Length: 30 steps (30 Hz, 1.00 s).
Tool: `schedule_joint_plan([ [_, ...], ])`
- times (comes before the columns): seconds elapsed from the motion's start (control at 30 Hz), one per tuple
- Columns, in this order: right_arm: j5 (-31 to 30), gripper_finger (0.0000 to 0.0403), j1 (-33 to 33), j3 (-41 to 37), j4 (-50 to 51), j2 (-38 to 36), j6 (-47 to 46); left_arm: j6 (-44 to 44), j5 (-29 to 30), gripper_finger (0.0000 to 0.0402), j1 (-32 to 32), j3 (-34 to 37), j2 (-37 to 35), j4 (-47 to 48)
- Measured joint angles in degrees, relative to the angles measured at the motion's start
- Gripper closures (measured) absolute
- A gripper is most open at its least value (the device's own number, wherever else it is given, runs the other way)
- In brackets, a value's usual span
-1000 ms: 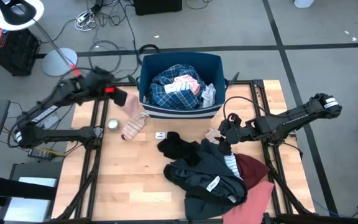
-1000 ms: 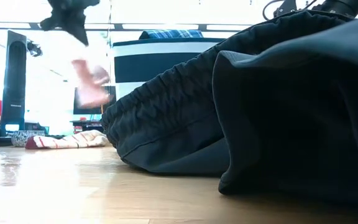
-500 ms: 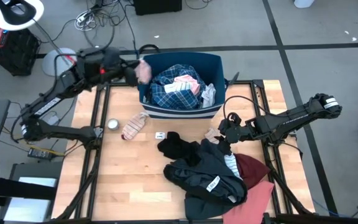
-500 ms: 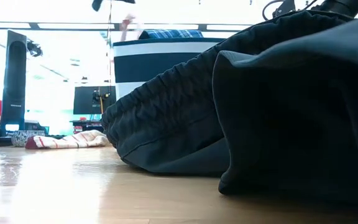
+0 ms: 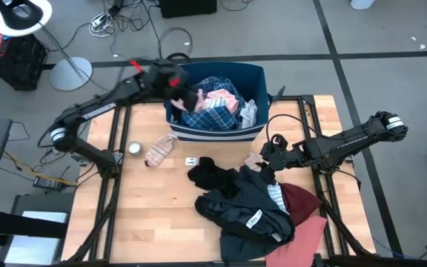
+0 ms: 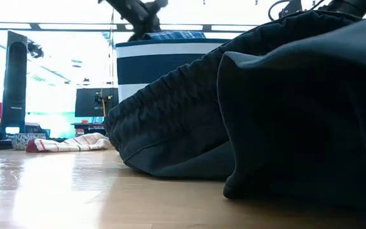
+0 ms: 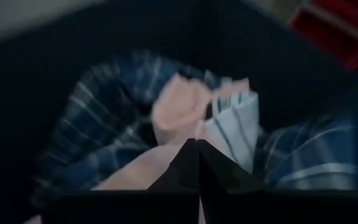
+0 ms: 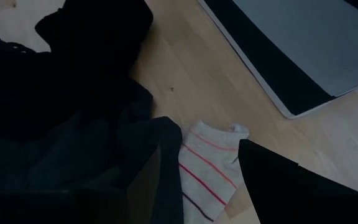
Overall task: Sort clothes
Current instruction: Put the pink sock into the laundry organizer
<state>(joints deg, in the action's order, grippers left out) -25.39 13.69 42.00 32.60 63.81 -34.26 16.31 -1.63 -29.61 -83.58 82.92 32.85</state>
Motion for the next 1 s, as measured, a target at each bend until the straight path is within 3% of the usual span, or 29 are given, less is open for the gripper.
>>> schedule_joint_plan([
  [0.6,0.00,0.0186,-0.02,0.00,0.04,0.00,0.00,5.36,-3.95,0.0375,2.82,0.53,25.67,-4.62],
  [0.87,0.00,0.0186,-0.02,0.00,0.15,0.00,0.33,4.85,-8.11,0.0309,2.42,0.04,27.71,-4.27],
  [1.0,0.01,0.0186,-0.01,0.00,0.20,0.00,0.35,1.97,-10.66,0.0293,1.63,-3.88,27.37,1.56],
])
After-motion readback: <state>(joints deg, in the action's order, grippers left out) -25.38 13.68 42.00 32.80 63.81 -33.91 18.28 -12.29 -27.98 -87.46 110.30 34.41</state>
